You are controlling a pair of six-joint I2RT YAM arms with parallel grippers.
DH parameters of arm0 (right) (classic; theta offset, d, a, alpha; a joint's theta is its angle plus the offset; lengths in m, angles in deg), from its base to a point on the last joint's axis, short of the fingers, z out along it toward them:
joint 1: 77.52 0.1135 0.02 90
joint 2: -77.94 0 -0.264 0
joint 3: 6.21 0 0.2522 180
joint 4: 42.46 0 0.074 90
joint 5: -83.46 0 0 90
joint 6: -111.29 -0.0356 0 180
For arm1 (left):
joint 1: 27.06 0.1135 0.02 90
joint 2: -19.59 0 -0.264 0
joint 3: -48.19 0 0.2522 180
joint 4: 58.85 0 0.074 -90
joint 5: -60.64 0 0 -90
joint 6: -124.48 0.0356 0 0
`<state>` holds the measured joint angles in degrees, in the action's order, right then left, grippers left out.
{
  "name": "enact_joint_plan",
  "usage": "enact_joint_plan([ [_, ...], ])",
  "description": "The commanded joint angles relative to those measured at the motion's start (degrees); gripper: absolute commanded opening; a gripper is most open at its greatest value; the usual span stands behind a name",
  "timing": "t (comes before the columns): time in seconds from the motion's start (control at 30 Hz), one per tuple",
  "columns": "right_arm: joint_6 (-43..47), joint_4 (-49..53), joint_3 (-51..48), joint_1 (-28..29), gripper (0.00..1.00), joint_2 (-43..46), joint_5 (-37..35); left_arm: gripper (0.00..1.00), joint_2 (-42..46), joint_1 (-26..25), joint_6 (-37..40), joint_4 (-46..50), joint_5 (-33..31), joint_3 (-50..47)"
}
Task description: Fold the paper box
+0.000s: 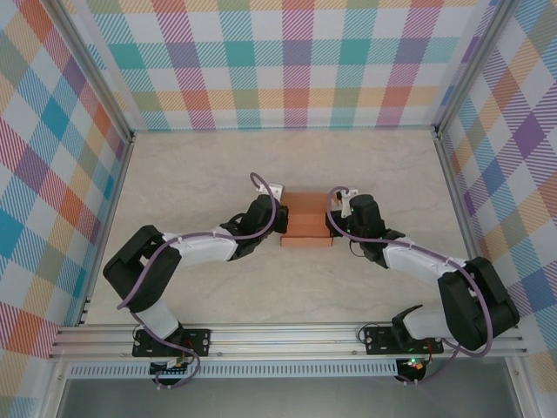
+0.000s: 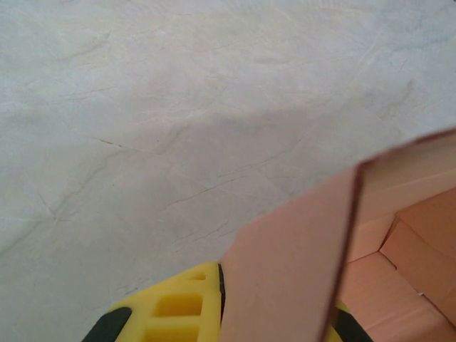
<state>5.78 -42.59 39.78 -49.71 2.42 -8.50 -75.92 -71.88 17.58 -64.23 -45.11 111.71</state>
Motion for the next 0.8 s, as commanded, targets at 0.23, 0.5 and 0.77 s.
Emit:
enact_joint_plan([
  [0.23,-1.1,0.7,-1.3,1.2,0.14,0.5,1.6,0.08,-0.1,-1.4,-11.0,-1.3,1.0,4.7],
  [0.5,-2.3,-2.2,-2.5,2.3,0.14,-0.5,1.0,0.07,-3.7,-1.9,-7.9,-11.1,0.7,-0.4],
  [0.77,-2.2,-4.8,-1.7,2.4,0.15,-1.9,-1.5,0.06,-5.5,-1.9,-4.4,-16.5,-0.1,-1.4],
])
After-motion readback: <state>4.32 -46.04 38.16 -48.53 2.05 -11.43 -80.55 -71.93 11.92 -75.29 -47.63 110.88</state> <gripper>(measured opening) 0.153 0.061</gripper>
